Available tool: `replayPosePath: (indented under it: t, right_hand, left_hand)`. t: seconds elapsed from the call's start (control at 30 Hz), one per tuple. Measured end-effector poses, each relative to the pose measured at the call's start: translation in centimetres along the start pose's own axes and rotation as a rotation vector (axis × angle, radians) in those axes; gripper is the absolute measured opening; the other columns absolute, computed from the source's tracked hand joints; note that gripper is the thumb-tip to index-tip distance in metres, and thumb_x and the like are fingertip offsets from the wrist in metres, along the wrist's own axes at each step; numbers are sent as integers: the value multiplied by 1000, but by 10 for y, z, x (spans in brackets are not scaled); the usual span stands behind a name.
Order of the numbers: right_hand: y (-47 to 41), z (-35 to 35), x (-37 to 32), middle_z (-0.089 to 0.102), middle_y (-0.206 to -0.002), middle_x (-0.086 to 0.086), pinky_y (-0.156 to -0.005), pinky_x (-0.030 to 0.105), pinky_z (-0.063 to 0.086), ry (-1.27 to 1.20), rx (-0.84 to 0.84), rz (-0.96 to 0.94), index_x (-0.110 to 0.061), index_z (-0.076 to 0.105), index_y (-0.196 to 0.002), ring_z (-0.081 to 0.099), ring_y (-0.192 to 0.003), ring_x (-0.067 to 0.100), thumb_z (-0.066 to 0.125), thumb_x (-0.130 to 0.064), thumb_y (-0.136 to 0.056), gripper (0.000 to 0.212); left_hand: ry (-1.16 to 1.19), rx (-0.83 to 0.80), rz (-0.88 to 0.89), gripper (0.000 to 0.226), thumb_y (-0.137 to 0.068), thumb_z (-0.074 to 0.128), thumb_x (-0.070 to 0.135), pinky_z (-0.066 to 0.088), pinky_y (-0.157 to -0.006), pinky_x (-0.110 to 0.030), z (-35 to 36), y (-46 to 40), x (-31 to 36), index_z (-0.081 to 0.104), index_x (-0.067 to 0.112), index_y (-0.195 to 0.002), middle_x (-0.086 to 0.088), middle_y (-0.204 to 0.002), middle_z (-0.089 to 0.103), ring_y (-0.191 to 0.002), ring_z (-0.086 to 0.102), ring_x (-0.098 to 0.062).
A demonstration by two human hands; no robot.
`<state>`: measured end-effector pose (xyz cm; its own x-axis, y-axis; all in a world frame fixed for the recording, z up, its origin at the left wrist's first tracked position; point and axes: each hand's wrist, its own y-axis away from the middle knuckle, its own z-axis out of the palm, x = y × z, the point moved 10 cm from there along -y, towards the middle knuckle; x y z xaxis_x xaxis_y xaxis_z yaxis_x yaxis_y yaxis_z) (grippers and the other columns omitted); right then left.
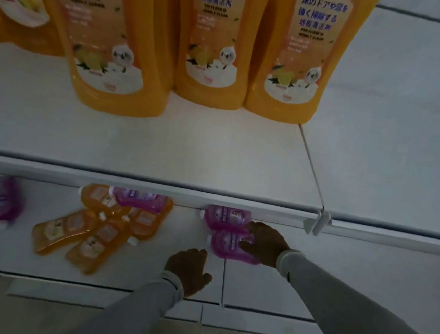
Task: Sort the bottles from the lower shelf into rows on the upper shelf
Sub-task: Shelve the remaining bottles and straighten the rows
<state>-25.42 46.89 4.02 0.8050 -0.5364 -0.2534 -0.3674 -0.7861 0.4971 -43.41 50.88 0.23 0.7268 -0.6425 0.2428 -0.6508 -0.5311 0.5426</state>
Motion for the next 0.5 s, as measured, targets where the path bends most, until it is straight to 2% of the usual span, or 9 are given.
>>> replayPosePath:
  t: [0.07, 0.1, 0.2, 0.3, 0.4, 0.5]
  right_hand:
    - [-41, 15, 18, 62, -130, -3, -102, 35, 46, -24, -24, -35, -37, 56, -130, 58, -121, 23, 50, -71, -76, 64]
    - [-50, 17, 16, 63, -126, -6, -101, 33, 46, -18, -47, -64, -37, 59, -127, 59, -119, 21, 49, -71, -78, 61]
    - [-53, 9, 2, 58, -134, -4, -101, 32, 45, 56, -48, -165, -34, 52, -135, 57, -119, 21, 53, -52, -91, 48]
    - [-69, 3, 9, 50, -144, 3, -104, 32, 42, 61, 38, -204, -27, 44, -145, 51, -128, 25, 59, -45, -90, 59]
    - [-84, 2, 11, 54, -136, 7, -100, 34, 46, 85, 78, -226, -21, 51, -137, 55, -121, 26, 59, -47, -90, 55]
    - [-98, 4, 9, 55, -131, 8, -98, 34, 44, 105, 109, -262, -17, 55, -130, 53, -120, 27, 57, -50, -91, 51]
  left_hand:
    - [32, 17, -50, 71, -97, 40, 51, 23, -118, -37, 8, -14, 2, 17, 13, -153, -8, -159, 24, -144, 27, -25]
    - [52, 24, -75, 71, -97, 39, 52, 23, -118, -36, 11, -21, 4, 17, 14, -153, -8, -159, 24, -144, 27, -25]
    - [115, 61, -136, 66, -94, 44, 52, 33, -112, -36, 21, -41, 14, 28, 16, -148, -7, -149, 40, -135, 40, -26]
    - [128, 102, -159, 61, -93, 46, 51, 38, -107, -36, 29, -58, 23, 37, 17, -142, -5, -142, 48, -129, 47, -25]
    - [117, 152, -162, 60, -93, 46, 50, 39, -106, -36, 36, -68, 26, 38, 15, -141, -6, -140, 50, -127, 48, -25]
    - [138, 218, -176, 57, -92, 46, 55, 42, -101, -34, 42, -75, 22, 45, 16, -134, -7, -133, 55, -122, 53, -27]
